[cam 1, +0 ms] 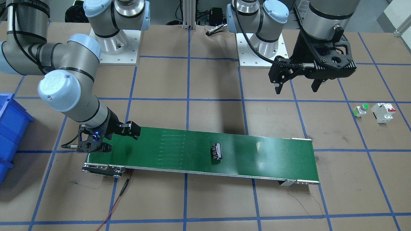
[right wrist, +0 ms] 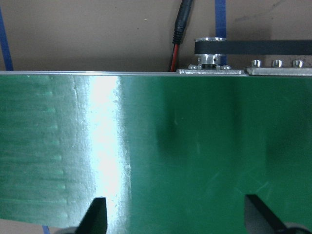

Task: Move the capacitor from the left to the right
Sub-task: 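Hold the right gripper open above the belt as the capacitor approaches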

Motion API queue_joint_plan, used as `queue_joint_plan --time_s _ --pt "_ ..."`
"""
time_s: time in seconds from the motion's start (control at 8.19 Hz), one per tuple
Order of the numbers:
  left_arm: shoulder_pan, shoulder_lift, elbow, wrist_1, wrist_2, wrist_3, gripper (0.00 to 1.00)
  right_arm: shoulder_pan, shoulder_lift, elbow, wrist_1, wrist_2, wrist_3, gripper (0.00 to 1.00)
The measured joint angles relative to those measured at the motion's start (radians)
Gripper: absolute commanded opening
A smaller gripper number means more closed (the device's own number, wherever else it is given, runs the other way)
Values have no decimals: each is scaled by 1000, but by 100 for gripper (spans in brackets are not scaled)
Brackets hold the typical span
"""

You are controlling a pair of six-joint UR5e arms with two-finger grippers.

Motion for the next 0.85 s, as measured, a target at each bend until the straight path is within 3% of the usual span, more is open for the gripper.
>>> queue_joint_plan --time_s 0.85 --pt "0 -1 -1 6 0 -5 100 0 25 2 -20 0 -8 100"
